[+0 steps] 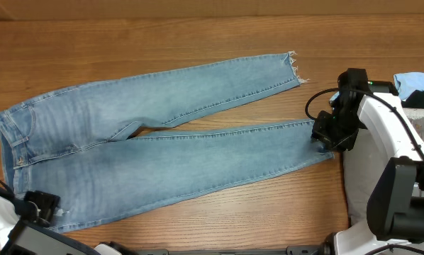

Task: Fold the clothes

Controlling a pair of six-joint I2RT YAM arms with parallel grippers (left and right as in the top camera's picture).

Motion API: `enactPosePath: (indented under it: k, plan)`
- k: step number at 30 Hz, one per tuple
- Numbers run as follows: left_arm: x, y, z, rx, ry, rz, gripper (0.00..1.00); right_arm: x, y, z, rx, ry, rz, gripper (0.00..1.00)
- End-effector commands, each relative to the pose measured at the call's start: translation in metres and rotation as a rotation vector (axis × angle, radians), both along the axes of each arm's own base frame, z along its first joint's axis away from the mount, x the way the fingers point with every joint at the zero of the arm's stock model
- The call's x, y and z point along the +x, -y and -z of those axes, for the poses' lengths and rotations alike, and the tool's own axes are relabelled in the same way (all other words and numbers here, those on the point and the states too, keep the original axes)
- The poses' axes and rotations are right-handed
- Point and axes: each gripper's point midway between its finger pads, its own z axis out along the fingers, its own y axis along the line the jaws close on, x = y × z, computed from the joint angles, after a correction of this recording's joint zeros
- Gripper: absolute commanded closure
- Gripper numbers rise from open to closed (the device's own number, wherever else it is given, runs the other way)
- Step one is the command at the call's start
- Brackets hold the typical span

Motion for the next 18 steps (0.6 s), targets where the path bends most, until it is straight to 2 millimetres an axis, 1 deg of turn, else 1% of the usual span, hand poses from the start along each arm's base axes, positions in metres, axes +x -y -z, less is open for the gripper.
enactPosePath:
  k: [1,5,10,11,12,15,18]
  plan:
    - [-0.008,0.008,0.017,0.005,-0.011,-0.044,0.31,0.007,0.001,-0.010,0.002,0.045,-0.002,0.58]
    - [-0.005,0.012,0.026,-0.001,0.019,-0.056,0.34,0.007,0.001,-0.010,0.002,0.045,-0.002,0.58]
    - [-0.008,0.017,0.031,-0.013,0.010,-0.062,0.41,0.007,0.001,-0.010,0.002,0.043,-0.002,0.58]
    - [-0.010,0.020,0.035,-0.017,0.003,-0.067,0.43,0.006,0.001,-0.010,0.002,0.042,-0.002,0.58]
    - [-0.012,0.022,0.037,-0.017,-0.004,-0.074,0.43,0.006,0.001,-0.010,0.002,0.042,-0.002,0.59]
    - [-0.012,0.022,0.042,-0.010,0.004,-0.089,0.47,0.006,0.001,-0.010,0.002,0.040,-0.002,0.59]
    - [-0.012,0.023,0.045,-0.009,0.004,-0.098,0.55,0.005,0.001,-0.010,0.003,0.038,-0.002,0.59]
